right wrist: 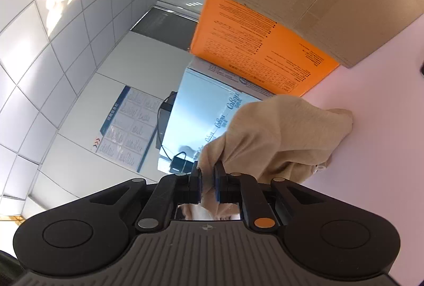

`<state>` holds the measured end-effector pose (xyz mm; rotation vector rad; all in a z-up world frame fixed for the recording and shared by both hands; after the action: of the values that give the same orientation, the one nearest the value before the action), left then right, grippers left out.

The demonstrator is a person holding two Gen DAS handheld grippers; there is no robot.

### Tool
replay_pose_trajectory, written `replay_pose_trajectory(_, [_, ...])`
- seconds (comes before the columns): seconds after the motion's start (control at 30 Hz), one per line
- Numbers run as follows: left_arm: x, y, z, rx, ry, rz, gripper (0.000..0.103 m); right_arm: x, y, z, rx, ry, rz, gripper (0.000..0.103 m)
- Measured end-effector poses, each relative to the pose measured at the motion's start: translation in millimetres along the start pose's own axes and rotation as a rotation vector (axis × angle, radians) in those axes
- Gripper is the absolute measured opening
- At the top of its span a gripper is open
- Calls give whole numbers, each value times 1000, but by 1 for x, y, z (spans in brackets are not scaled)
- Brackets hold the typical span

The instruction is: Fold clothes

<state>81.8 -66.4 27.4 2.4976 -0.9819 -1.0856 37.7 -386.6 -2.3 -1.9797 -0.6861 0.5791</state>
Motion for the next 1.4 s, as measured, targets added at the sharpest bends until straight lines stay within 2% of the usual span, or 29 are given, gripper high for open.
replay_pose_trajectory(0.03, [-10,-1,6,9,-14,11,18,-12,-3,10,-4,-18,29,9])
replay_pose_trajectory(0.1, [-21,-8,28,30,-62,3,18,-37,2,44,-3,-84,135,16])
replay_pose_trajectory(0.2, [-26,-44,93,0,-233,-82,35,-75,28,103,43,-179,316,24])
replay_pose_trajectory(0.23, [-27,-59,116,-18,-283,-119,36,-89,37,120,62,-192,375,27])
replay_pose_trajectory(0.3, [-29,-79,153,-47,-358,-171,36,-113,51,146,60,-191,500,50])
replay_pose_trajectory(0.37, [-30,-90,178,-60,-397,-208,37,-130,57,164,36,-178,603,55])
replay_pose_trajectory(0.43, [-27,-93,190,-65,-397,-222,47,-138,59,179,22,-162,646,63])
replay_pose_trajectory(0.47, [-23,-94,191,-62,-383,-226,51,-140,59,185,12,-159,656,72])
replay_pose_trajectory(0.5, [-19,-94,192,-57,-367,-231,58,-140,58,190,1,-159,657,76])
replay_pose_trajectory(0.53, [-12,-95,191,-49,-343,-238,62,-138,57,195,-13,-162,654,77])
replay_pose_trajectory(0.67, [13,-92,183,-44,-274,-223,63,-123,47,204,-74,-180,640,85])
replay_pose_trajectory(0.77, [27,-85,176,-51,-229,-209,65,-118,39,207,-132,-173,647,85])
replay_pose_trajectory(0.83, [34,-81,172,-64,-216,-197,66,-105,29,205,-257,-180,674,85])
replay_pose_trajectory(0.9, [39,-77,171,-67,-213,-193,66,-87,19,203,-469,-213,715,86])
replay_pose_trajectory(0.97, [42,-73,170,-70,-217,-185,66,-64,14,203,-752,-281,778,84])
replay_pose_trajectory(1.07, [43,-70,172,-64,-226,-185,66,-36,17,207,-1134,-406,887,67])
replay_pose_trajectory(1.1, [42,-70,173,-66,-226,-186,67,-30,22,210,-1212,-457,900,60])
replay_pose_trajectory(1.13, [41,-71,173,-67,-225,-187,68,-24,29,212,-1278,-515,911,57])
replay_pose_trajectory(1.2, [39,-72,174,-69,-224,-188,71,-20,39,214,-1331,-570,931,54])
replay_pose_trajectory(1.4, [33,-75,177,-77,-221,-193,75,-13,47,204,-1391,-547,986,54])
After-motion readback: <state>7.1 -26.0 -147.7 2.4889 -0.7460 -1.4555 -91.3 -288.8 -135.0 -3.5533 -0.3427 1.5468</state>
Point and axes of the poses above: each gripper's, at about its wrist camera, not at the fingertips, and x roughly the way its jaws point, y to its right, z to its underside, the point moved 9 cm from there along x, roughly the way its jaws point, and after that the axes turned 5 degrees about -x, right-handed, at the moved point
